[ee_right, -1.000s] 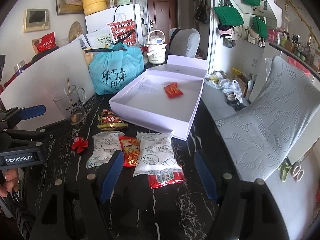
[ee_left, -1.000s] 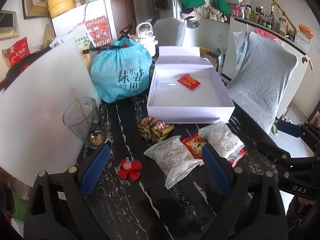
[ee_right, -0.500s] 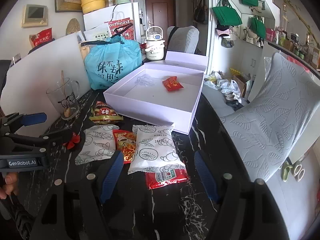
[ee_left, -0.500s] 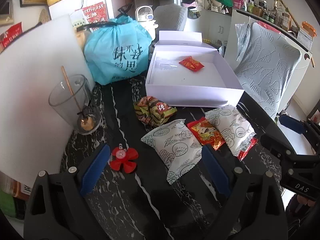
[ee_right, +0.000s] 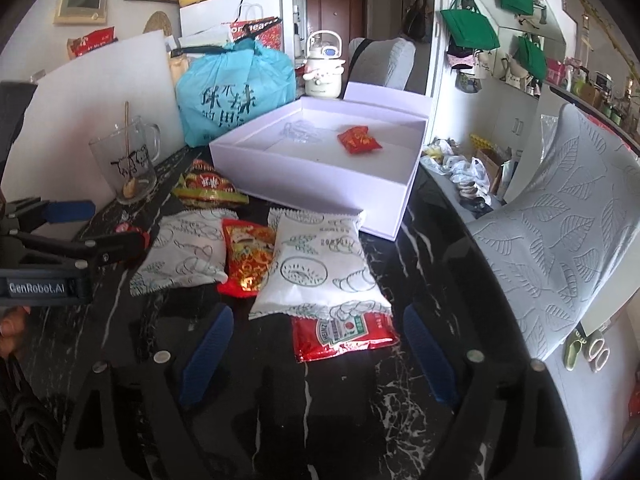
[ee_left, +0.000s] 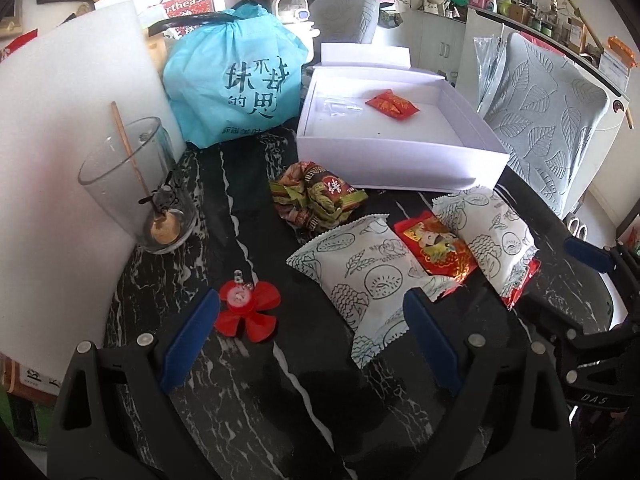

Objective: Organize objects
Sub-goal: 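Move the right tool toward the red ketchup sachet while the left tool approaches the red pinwheel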

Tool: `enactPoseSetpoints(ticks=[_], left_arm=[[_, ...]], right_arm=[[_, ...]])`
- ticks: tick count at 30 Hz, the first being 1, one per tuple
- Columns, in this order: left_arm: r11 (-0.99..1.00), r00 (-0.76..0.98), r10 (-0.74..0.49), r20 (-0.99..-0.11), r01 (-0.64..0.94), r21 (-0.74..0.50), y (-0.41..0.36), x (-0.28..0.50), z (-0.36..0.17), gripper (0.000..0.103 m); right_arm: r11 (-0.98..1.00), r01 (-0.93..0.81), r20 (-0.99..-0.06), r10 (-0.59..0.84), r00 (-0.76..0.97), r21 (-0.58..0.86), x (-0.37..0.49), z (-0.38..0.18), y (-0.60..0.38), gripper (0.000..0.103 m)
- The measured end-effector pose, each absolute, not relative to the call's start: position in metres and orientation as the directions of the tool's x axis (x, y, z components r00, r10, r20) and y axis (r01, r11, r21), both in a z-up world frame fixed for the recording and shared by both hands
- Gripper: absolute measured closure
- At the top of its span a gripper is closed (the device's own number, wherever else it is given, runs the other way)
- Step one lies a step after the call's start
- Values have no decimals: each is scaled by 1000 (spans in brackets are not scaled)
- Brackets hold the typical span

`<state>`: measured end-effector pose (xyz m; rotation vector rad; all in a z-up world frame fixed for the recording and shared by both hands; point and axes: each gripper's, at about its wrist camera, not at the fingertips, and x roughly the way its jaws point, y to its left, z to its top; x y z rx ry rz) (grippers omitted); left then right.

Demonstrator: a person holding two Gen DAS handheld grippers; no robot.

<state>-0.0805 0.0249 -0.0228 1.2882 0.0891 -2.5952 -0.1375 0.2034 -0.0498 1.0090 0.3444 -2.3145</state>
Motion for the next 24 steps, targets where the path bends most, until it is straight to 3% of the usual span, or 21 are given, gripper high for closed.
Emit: enactPoseSetpoints(ticks=[7, 24], left_arm=[[-970, -557, -167, -814, 240, 35, 20, -93, -38, 10], [-969, -581, -156, -799, 247, 9, 20, -102, -34, 10]], right_arm=[[-794, 608, -760, -398, -514, 5, -154, -68, 200, 6], [-738, 674, -775, -405, -486, -37, -157, -82, 205, 5]])
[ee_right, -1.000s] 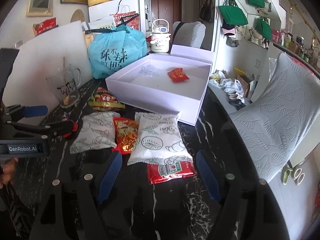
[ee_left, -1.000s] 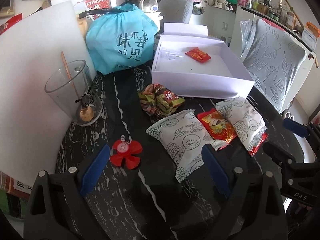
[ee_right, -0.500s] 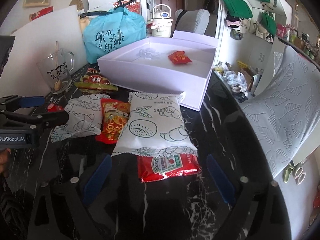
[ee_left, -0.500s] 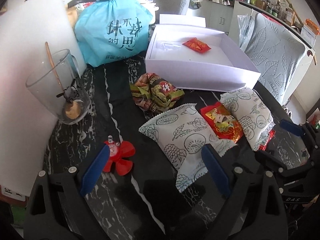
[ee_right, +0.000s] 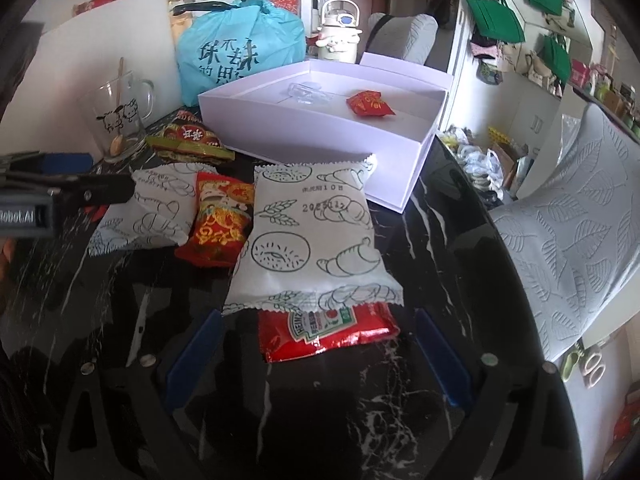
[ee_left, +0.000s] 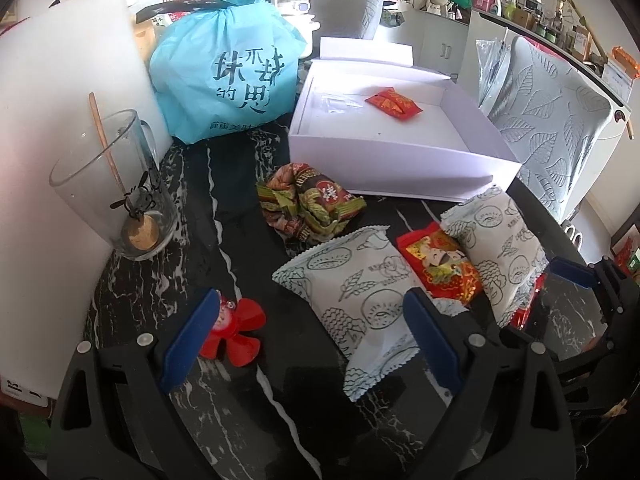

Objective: Organize objects
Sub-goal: 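Move the right tool toward the red ketchup sachet while the left tool approaches the red pinwheel, then grasp the red ketchup sachet with the right tool while the left tool grasps the red pinwheel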

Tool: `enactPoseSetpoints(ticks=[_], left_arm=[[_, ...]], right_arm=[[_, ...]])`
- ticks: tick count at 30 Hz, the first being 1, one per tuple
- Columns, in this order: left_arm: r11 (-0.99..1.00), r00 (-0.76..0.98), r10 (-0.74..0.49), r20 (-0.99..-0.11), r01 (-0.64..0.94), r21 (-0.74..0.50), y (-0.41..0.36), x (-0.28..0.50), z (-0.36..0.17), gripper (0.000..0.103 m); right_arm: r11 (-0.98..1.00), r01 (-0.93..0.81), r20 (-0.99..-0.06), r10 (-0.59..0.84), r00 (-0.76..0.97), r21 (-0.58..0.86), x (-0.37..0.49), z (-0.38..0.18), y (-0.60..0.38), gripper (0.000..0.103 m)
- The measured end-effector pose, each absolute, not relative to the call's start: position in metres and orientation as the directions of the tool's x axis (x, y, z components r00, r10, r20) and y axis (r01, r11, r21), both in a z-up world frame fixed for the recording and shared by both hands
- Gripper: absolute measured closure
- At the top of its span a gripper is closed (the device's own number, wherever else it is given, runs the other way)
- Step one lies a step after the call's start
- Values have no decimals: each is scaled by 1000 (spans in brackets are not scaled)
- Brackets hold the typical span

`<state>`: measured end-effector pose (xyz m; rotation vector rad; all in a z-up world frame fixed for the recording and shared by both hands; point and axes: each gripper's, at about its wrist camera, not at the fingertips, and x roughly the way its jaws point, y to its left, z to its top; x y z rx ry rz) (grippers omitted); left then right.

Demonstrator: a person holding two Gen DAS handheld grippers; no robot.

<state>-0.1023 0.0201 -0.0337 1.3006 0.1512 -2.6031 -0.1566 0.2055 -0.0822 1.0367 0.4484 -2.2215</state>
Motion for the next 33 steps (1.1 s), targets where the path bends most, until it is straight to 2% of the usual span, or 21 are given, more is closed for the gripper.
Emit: enactPoseSetpoints(ticks=[8, 18, 20, 22, 24, 33], left_arm=[[-976, -588, -153, -794, 215, 28, 36, -104, -31, 10], [-969, -572, -157, -805, 246, 14, 33, -109, -35, 10], [-967, -572, -162, -804, 254, 14, 31, -110, -35, 10], [-965, -573, -164, -803, 262, 10, 29, -109, -35, 10], [-964, -575, -159, -802, 265, 2, 26, -108, -35, 10], [-947, -570, -203, -796, 321, 12, 13, -88, -33, 10]], right_arm=[[-727, 683, -766, -402, -502, -66, -154, -85, 216, 5], [-728, 685, -798, -410, -441, -4, -179, -91, 212, 6], [-725, 689, -794, -416, -444, -5, -178, -90, 211, 12], [-716, 698, -786, -429, -445, -5, -173, -88, 210, 24], [-709, 705, -780, -438, -448, -7, -168, -88, 210, 32], [-707, 707, -779, -440, -447, -6, -136, -87, 206, 35]])
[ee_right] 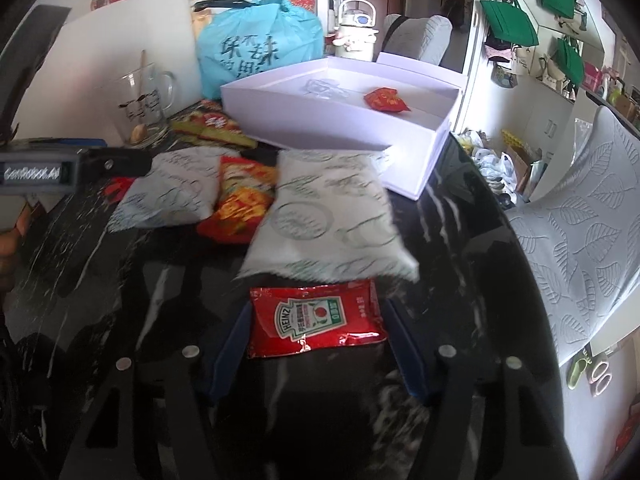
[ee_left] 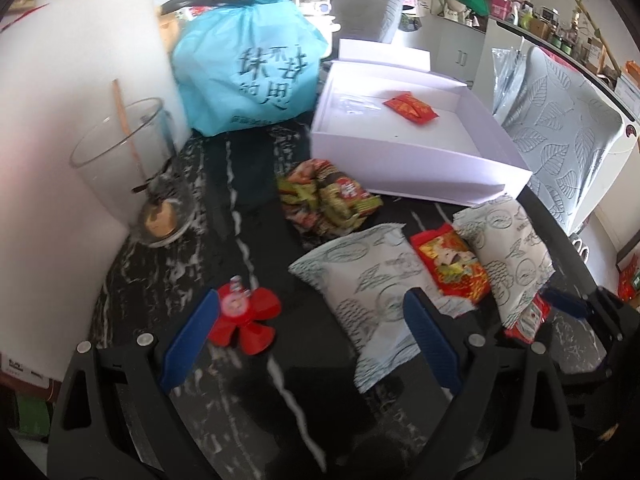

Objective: Organize objects
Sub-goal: 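Grasp the red ketchup sachet with the right tool while the left tool grasps the red pinwheel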

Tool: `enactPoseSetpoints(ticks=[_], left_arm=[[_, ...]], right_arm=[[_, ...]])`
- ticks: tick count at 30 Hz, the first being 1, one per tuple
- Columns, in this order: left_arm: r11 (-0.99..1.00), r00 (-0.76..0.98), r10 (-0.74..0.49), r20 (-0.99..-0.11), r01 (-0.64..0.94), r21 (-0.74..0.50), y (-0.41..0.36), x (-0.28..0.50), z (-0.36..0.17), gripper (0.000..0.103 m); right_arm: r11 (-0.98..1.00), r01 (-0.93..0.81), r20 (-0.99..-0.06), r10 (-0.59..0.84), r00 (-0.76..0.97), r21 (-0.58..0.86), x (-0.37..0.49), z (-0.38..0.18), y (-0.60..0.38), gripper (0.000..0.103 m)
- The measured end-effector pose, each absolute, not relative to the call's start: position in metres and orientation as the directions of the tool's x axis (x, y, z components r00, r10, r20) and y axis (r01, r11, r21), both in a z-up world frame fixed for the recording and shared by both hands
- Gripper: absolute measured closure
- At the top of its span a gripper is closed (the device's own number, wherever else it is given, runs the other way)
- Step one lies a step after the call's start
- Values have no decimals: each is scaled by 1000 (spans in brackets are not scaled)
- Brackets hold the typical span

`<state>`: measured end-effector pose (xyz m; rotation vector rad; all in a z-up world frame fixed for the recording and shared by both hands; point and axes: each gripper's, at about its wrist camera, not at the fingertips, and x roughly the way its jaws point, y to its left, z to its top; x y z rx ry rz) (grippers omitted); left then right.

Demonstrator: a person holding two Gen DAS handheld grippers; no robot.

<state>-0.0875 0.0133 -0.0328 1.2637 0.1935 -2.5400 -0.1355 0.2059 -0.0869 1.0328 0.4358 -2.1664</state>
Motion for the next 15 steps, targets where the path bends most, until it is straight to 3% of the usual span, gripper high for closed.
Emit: enactPoseSetpoints(ticks=[15], left_arm=[[-906, -526, -240, -816, 423, -6, -36, -54, -59, 10]], right_arm=[[-736, 677, -762, -437, -478, -2, -88, -88, 180, 34]])
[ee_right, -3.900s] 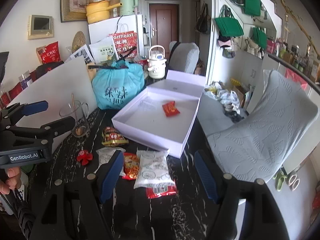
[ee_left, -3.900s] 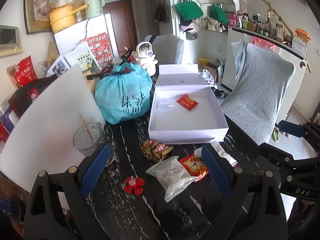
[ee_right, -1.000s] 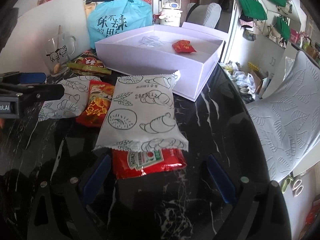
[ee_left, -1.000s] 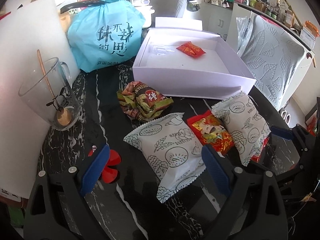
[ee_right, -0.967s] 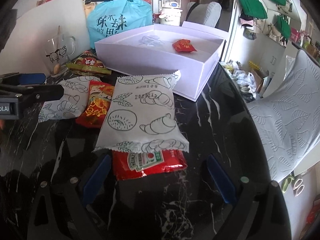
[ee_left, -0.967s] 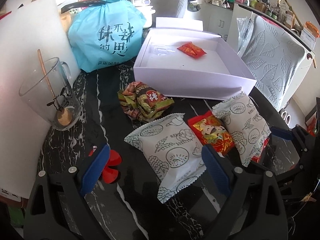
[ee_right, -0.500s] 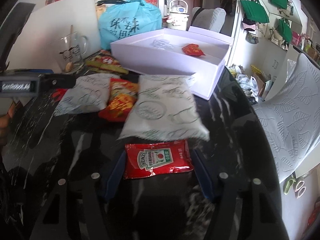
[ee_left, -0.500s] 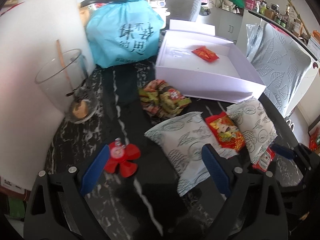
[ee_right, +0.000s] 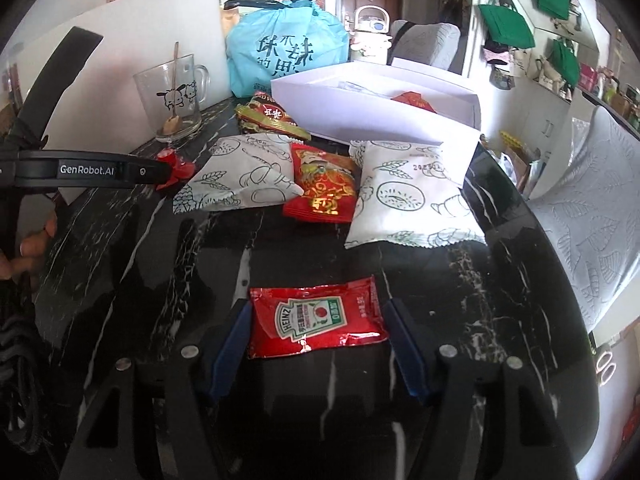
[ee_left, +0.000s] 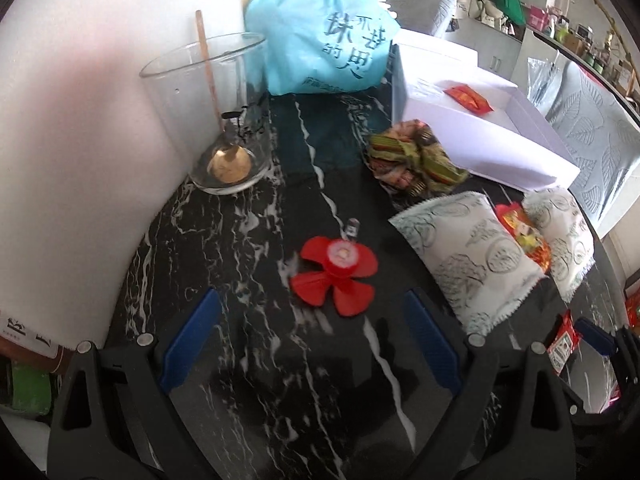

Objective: Organize objects
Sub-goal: 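Grasp the red ketchup sachet with the right tool while the left tool grasps the red pinwheel, then lift the ketchup sachet with the right tool while the left tool carries the pinwheel toward the box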

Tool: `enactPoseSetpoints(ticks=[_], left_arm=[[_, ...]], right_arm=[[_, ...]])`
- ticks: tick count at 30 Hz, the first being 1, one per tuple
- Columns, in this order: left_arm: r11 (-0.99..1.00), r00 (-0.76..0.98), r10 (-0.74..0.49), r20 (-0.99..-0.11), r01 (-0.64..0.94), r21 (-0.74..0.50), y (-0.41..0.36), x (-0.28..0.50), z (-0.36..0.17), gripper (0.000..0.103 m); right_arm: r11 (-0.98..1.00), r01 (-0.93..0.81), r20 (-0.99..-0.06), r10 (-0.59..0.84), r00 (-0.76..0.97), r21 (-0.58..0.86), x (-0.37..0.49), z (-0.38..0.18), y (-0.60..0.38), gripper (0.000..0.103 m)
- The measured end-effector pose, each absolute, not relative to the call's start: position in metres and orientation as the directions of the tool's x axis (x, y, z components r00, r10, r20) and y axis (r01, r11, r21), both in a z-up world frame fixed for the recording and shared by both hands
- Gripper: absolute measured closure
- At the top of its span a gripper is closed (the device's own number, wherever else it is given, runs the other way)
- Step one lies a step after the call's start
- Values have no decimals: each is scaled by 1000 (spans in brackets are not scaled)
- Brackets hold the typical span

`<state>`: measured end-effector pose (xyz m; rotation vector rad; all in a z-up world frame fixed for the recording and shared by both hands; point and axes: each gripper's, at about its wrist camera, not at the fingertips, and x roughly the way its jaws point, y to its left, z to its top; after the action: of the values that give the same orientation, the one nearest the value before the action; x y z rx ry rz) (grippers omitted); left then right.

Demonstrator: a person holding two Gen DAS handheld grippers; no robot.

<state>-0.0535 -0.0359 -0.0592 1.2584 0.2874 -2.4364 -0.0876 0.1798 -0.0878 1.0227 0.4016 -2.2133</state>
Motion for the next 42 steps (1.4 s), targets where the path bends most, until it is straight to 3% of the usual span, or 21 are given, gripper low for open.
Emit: enactPoseSetpoints(ticks=[5, 8, 11, 13, 16, 19, 42], left_arm=[[-915, -555, -234, -798, 403, -12, -39, -60, -62, 10], [-924, -582, -232, -780, 381, -10, -38, -64, -61, 16], [-929, -594, -227, -772, 370, -11, -38, -67, -62, 35], [-933, -590, -220, -777, 361, -10, -38, -70, -65, 55], [-938, -588, -189, -787, 346, -33, -38, -73, -70, 72], [-945, -597, -169, -784, 324, -43, -37, -72, -72, 83], [-976, -610, -113, -784, 217, -28, 16, -18, -51, 84]], right_arm=[[-743, 670, -756, -436, -488, -4, -90, -89, 175, 34], [-744, 668, -751, -438, -494, -5, -90, -89, 174, 34], [-746, 666, -748, -439, -498, -5, -90, -89, 173, 34], [-745, 667, -747, -440, -498, -6, -90, -89, 173, 34], [-737, 676, -749, -444, -492, -8, -88, -89, 170, 34], [-731, 682, -748, -448, -489, -8, -85, -89, 169, 35], [-743, 668, -730, -476, -491, 35, -42, -79, 211, 35]])
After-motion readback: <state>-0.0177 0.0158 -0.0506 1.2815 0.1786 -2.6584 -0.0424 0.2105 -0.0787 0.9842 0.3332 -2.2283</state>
